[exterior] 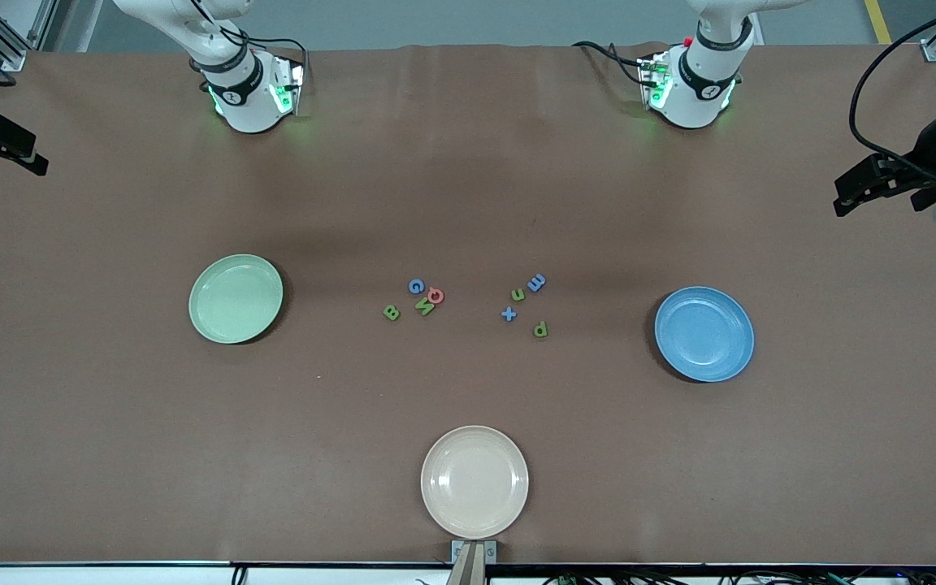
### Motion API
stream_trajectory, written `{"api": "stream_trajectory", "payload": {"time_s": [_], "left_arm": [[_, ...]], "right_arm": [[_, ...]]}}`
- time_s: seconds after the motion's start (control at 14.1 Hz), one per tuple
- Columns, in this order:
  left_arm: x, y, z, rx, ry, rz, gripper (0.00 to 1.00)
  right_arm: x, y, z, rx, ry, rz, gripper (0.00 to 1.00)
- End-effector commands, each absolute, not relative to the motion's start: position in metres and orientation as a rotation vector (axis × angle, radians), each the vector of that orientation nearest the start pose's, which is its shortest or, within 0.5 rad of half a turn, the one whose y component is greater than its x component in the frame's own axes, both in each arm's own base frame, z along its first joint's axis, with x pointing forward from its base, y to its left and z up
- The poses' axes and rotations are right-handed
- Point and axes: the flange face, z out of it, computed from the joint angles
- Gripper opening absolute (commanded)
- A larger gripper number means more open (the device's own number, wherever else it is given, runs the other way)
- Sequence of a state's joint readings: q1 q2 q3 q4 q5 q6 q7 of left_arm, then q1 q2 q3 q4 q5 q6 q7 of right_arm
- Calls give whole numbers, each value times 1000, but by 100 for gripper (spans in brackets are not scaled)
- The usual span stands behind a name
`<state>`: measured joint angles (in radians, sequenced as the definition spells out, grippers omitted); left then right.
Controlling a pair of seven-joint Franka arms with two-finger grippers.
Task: Sort upper and lower case letters into plates
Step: 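Move the left gripper toward the green p while the right gripper reaches letters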
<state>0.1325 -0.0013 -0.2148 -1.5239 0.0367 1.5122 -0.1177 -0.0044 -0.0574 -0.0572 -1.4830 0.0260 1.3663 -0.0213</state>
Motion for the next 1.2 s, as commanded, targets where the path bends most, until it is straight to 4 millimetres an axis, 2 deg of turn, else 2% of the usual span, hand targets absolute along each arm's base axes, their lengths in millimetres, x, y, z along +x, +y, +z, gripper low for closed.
{"api": "stream_trajectory", "payload": {"time_s": [0.0, 0.28, 0.35, 0.5, 0.57, 0.64, 0.78, 1.13], "left_arm": [[546, -40, 646, -3103, -66, 30, 100], [548, -32, 647, -3110, -78, 36, 100], [548, -36, 646, -3105, -88, 35, 100], [548, -43, 628, -3101, -126, 100, 100], [547, -53, 613, -3104, -139, 139, 100], [549, -64, 606, -3106, -157, 122, 100], [550, -100, 580, -3100, -231, 104, 100], [576, -173, 491, -3133, -320, 81, 100]], "right_arm": [[510, -35, 678, -3095, 75, 92, 100], [510, -35, 675, -3094, 75, 99, 100], [511, -35, 675, -3094, 75, 97, 100], [511, -36, 676, -3095, 77, 94, 100], [511, -35, 677, -3095, 75, 90, 100], [511, -34, 679, -3097, 73, 83, 100], [512, -33, 679, -3107, 69, 84, 100], [521, -36, 670, -3099, 82, 95, 100]]}}
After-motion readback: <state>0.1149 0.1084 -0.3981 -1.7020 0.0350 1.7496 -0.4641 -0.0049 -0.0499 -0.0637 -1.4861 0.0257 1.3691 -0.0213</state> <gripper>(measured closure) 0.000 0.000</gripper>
